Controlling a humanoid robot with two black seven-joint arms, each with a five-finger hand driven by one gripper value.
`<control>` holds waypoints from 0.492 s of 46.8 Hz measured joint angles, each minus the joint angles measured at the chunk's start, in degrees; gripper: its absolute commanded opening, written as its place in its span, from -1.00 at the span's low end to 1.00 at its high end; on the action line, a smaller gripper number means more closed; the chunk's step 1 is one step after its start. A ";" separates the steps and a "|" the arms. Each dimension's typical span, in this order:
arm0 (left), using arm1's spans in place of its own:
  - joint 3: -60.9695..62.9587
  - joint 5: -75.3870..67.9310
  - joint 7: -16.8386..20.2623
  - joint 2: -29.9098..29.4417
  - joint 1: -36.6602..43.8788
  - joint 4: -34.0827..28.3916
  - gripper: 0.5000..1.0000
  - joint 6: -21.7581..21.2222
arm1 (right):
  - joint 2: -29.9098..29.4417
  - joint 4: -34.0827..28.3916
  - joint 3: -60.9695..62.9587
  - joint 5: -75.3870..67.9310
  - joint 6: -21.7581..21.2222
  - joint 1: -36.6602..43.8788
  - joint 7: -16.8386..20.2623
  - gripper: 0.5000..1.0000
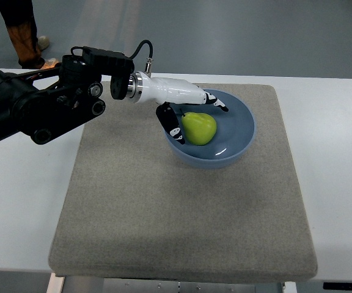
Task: Place pear in bowl with left hand
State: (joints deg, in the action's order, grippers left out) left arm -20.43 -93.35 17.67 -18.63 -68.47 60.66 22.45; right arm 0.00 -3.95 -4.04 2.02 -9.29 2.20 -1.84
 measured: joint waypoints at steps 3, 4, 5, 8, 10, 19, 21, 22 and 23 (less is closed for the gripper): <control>-1.62 0.04 0.00 -0.15 -0.05 -1.11 0.86 0.00 | 0.00 0.00 0.00 0.00 0.00 0.00 0.00 0.70; -2.20 0.06 0.00 -0.17 -0.05 -1.58 0.86 0.00 | 0.00 0.00 0.00 0.00 0.00 0.00 -0.01 0.70; -2.75 0.11 0.01 -0.17 -0.07 -2.11 0.86 0.00 | 0.00 0.00 0.00 0.00 0.00 0.00 0.00 0.70; -4.43 0.49 0.05 -0.20 -0.08 -3.98 0.86 0.00 | 0.00 0.00 0.00 0.00 0.00 0.00 0.00 0.70; -5.10 0.93 0.07 -0.20 -0.08 -5.24 0.86 0.00 | 0.00 0.00 0.00 0.00 0.00 0.00 0.00 0.70; -5.92 5.40 0.09 -0.55 -0.66 -9.99 0.86 -0.03 | 0.00 0.00 0.00 0.00 0.02 0.00 -0.01 0.70; -5.92 6.88 0.09 -0.66 -0.86 -11.29 0.86 -0.09 | 0.00 0.00 0.00 0.00 0.02 0.00 0.00 0.70; -5.92 7.52 0.09 -0.68 -0.94 -11.90 0.86 -0.11 | 0.00 0.00 0.00 0.00 0.02 0.00 -0.01 0.70; -5.92 8.07 0.09 -0.70 -1.00 -12.44 0.86 -0.12 | 0.00 0.00 0.00 0.00 0.02 0.00 0.00 0.70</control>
State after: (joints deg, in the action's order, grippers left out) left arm -26.35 -85.27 17.76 -19.33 -69.47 48.22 22.33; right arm 0.00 -3.95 -4.04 2.02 -9.27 2.20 -1.84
